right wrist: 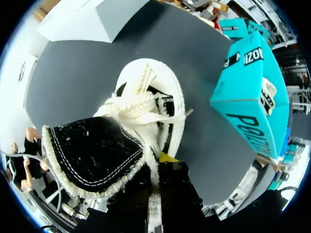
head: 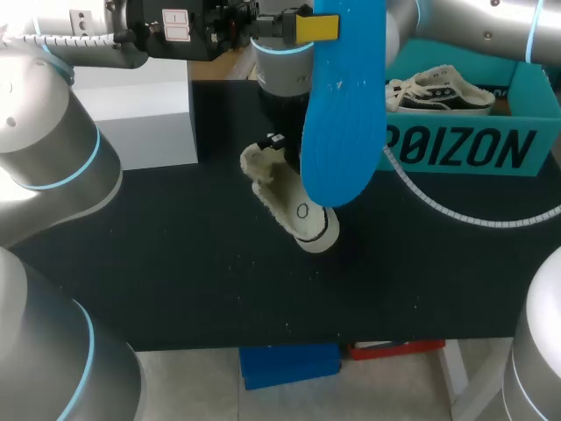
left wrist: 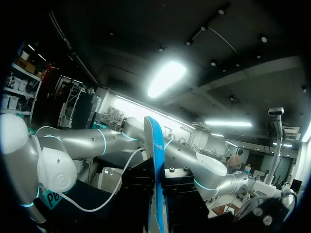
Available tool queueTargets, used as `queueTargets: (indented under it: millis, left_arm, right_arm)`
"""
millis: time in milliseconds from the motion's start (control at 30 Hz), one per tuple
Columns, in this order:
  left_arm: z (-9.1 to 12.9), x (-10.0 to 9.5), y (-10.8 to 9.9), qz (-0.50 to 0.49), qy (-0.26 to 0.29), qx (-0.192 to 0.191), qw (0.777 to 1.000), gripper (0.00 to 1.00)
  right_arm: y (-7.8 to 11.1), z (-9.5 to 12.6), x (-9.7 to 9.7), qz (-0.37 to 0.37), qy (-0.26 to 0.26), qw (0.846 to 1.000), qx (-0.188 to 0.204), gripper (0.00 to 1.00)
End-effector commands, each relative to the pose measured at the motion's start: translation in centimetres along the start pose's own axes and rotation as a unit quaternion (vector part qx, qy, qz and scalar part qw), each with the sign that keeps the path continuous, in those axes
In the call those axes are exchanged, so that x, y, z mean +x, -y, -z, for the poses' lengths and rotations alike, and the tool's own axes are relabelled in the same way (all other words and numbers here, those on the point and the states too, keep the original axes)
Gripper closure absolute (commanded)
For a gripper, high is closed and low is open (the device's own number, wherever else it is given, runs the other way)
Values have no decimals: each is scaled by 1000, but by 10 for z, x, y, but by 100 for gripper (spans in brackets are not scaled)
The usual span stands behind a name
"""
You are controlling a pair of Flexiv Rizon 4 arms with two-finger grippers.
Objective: Take the shoe out of the shoebox, open the shoe tongue, remove and reinsert the insole, then place the shoe into the shoebox
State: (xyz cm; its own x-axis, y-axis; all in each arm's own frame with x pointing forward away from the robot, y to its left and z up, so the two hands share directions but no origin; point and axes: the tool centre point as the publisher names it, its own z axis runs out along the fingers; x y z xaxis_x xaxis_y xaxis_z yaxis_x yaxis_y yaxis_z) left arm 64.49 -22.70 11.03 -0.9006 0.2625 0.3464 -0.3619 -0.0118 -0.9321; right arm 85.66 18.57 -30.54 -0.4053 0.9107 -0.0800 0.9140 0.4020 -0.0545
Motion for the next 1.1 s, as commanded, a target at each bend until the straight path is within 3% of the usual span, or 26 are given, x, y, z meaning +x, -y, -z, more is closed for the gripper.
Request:
queueTargets:
  millis: [33, 167, 1100]
  left_arm:
    - [-1, 0, 0, 1, 2, -1, 1000, 100]
    - [-1, 0, 0, 1, 2, -1, 1000, 100]
    - [-1, 0, 0, 1, 2, -1, 1000, 100]
  right_arm:
    - [2, -8, 2, -181, -18, 983, 1, 100]
    - [0, -15, 4, -197, -1, 980, 2, 100]
    - [-42, -61, -5, -226, -22, 974, 0, 100]
